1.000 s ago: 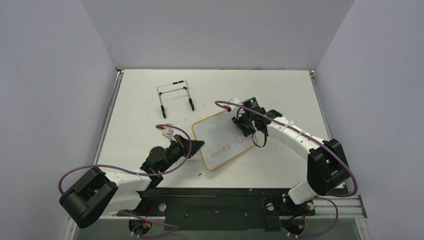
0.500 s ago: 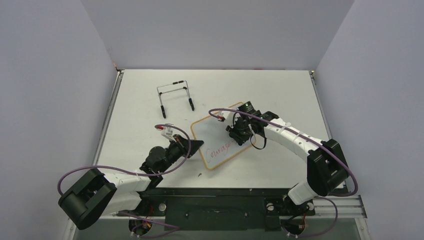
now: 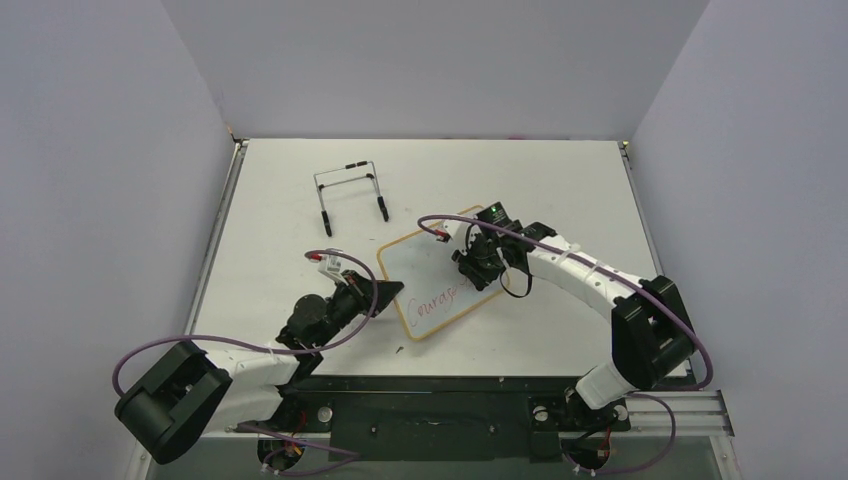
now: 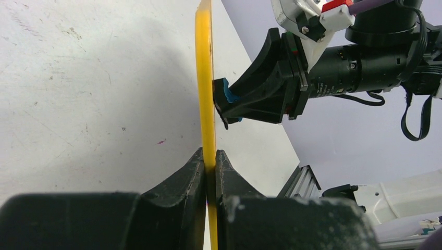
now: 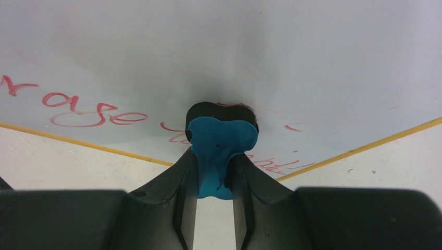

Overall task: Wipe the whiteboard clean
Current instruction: Erase the whiteboard at the whiteboard stand.

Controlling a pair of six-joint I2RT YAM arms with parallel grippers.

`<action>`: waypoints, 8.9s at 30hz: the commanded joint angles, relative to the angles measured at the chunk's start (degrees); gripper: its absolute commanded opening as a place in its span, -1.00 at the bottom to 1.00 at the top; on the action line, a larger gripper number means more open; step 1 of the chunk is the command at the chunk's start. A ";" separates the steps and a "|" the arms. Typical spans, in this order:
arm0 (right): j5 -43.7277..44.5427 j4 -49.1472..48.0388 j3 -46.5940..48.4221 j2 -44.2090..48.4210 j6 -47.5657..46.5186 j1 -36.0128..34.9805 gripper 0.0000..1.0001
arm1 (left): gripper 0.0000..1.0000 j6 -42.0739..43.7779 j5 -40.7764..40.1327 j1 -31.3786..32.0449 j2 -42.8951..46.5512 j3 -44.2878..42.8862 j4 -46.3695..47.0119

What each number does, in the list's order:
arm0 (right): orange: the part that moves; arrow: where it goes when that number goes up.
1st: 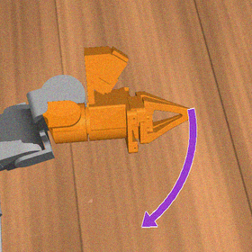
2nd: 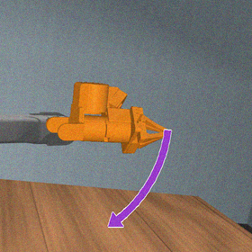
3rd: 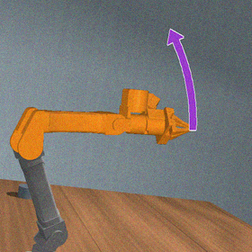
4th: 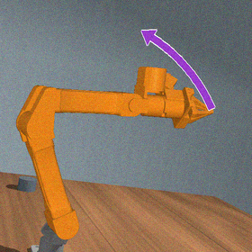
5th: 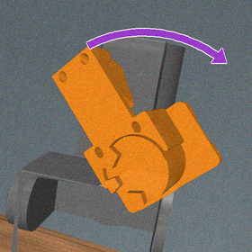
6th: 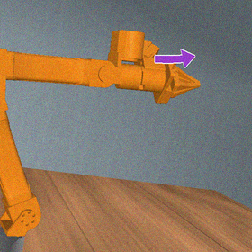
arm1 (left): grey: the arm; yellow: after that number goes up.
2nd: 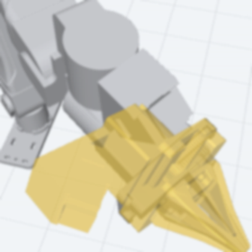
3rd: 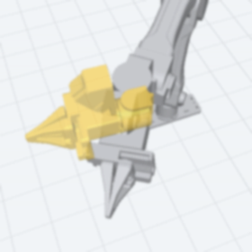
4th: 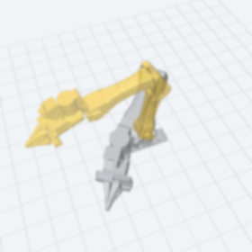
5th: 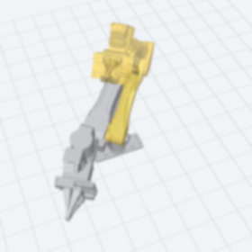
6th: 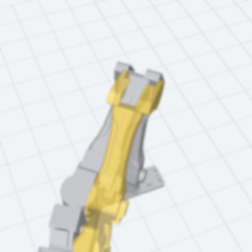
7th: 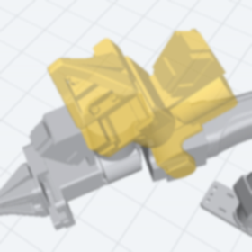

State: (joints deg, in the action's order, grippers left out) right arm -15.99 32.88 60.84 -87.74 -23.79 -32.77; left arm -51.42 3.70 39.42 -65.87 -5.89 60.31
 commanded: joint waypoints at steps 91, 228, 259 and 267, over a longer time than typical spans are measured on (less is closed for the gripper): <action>-12.30 -9.27 0.93 6.76 14.61 15.03 -1.00 | -1.00 -1.23 5.53 -1.91 -0.23 -0.53 10.87; 15.58 4.93 7.06 -2.01 -14.24 -32.10 -1.00 | -1.00 -8.44 9.42 -2.44 -11.59 -4.13 19.43; 11.66 9.78 5.04 -1.28 -16.42 -37.70 -1.00 | -1.00 -8.28 10.72 -2.45 -12.85 -4.58 20.73; 14.10 9.00 9.23 -2.81 -14.76 -30.56 -1.00 | -1.00 -8.29 11.09 -2.57 -12.27 -4.46 20.64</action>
State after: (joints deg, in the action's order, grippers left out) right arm -3.29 42.72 67.00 -90.24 -39.31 -68.01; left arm -58.33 12.97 36.69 -79.42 -7.79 71.64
